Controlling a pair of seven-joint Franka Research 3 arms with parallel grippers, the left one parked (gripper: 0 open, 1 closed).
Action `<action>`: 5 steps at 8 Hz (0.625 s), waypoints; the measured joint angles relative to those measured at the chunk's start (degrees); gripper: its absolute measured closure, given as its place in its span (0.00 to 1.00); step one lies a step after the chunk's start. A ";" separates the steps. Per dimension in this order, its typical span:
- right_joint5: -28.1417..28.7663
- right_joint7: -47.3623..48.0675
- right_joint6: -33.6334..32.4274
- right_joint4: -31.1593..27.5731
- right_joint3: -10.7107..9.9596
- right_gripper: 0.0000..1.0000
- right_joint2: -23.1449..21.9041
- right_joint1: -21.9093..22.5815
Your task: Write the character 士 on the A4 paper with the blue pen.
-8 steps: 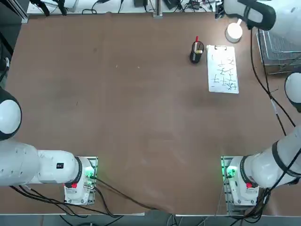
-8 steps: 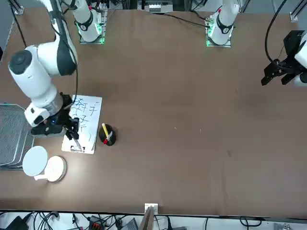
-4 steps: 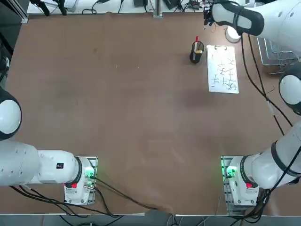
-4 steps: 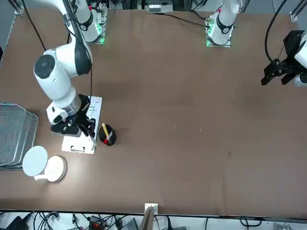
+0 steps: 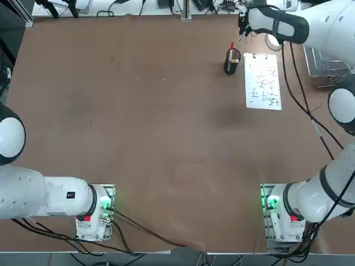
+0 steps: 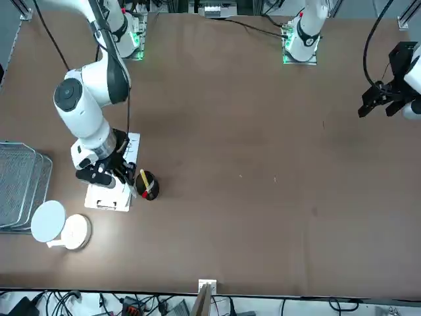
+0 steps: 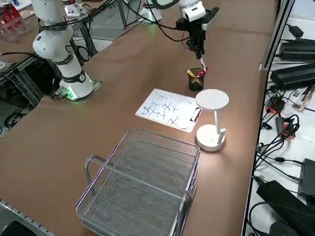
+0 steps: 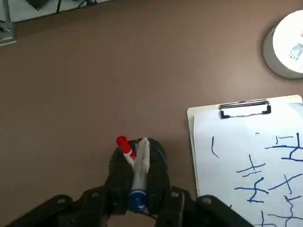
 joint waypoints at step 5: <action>0.01 3.02 -0.42 -1.88 1.69 0.79 0.45 0.01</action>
